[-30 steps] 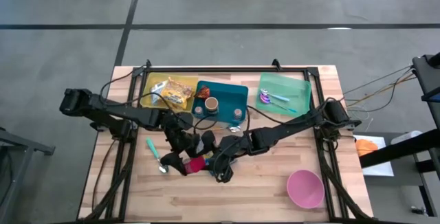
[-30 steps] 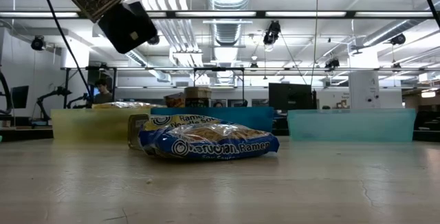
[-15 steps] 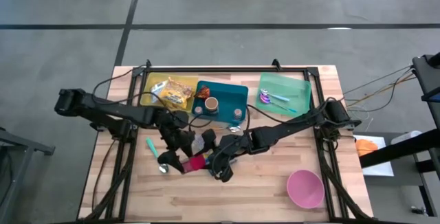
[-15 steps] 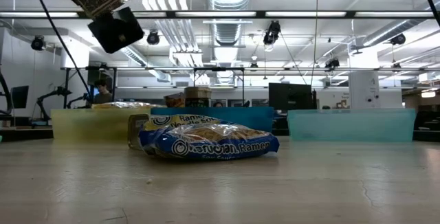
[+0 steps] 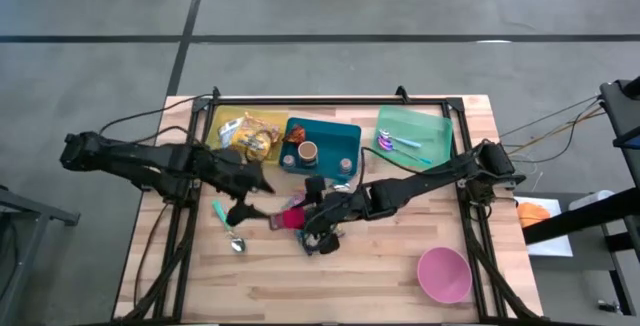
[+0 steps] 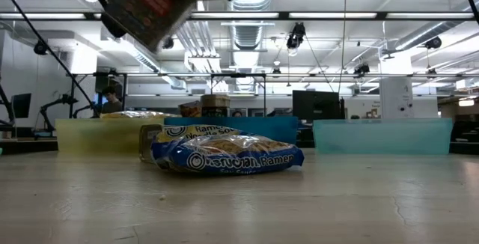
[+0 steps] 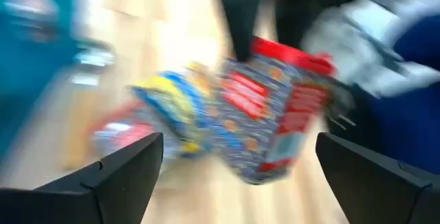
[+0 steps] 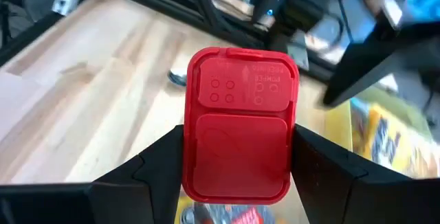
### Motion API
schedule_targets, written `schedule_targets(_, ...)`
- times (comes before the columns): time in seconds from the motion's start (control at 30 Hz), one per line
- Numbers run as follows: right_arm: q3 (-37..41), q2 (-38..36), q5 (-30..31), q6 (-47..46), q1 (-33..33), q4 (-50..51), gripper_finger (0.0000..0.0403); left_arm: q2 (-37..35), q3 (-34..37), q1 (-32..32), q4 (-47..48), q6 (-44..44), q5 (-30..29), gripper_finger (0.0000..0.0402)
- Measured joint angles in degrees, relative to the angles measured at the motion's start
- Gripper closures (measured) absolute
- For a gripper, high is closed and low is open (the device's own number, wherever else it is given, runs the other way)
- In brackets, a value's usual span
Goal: Pick & Place Food Item
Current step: Put the left red seasoning into the blue bin
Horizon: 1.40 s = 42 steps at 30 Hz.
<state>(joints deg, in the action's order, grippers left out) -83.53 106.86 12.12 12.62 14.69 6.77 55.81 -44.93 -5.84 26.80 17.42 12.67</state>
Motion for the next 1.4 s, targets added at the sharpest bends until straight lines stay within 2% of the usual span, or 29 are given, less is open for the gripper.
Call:
schedule_targets(0.1,0.00,-1.64,1.07,-6.64,-1.88,4.21,0.0188,-2.32,0.22,0.02,0.30,4.01,-11.75,0.0015)
schedule_targets(0.2,0.00,-3.92,1.74,-11.99,-4.48,9.41,0.0188,-3.50,0.26,0.02,0.19,4.95,-20.92,0.0015)
schedule_targets(0.33,0.00,-7.43,4.00,-17.44,-8.21,17.55,0.0188,-3.64,0.26,0.04,-1.98,3.66,-29.45,0.0015)
schedule_targets(0.47,0.00,-11.03,5.53,-21.41,-12.43,23.47,0.0188,-3.49,0.37,0.04,-0.29,3.42,-35.68,0.0015)
schedule_targets(0.73,-0.04,-15.27,6.96,-25.73,-22.58,29.87,0.0188,-3.58,0.63,0.17,8.79,-0.71,-40.23,0.0015)
schedule_targets(0.87,-0.04,-14.96,3.10,-29.01,-28.70,32.20,0.0188,-3.58,0.66,0.21,10.16,-1.19,-41.91,0.0015)
schedule_targets(0.97,-0.07,-13.55,1.00,-29.36,-31.97,33.28,0.0188,-3.60,0.72,0.30,10.76,-0.06,-45.36,0.0015)
schedule_targets(1.1,-0.07,-11.08,-1.51,-29.29,-34.26,33.35,0.0188,-4.20,2.12,0.32,8.26,1.58,-50.03,0.0015)
schedule_targets(1.27,-0.31,-7.95,-3.44,-28.64,-34.90,33.34,0.0188,-7.80,5.56,0.37,1.92,-1.97,-50.21,0.0015)
schedule_targets(1.4,-0.61,-5.70,-5.10,-27.46,-34.84,33.08,0.0188,-11.86,7.07,0.37,1.41,-2.51,-50.19,0.0015)
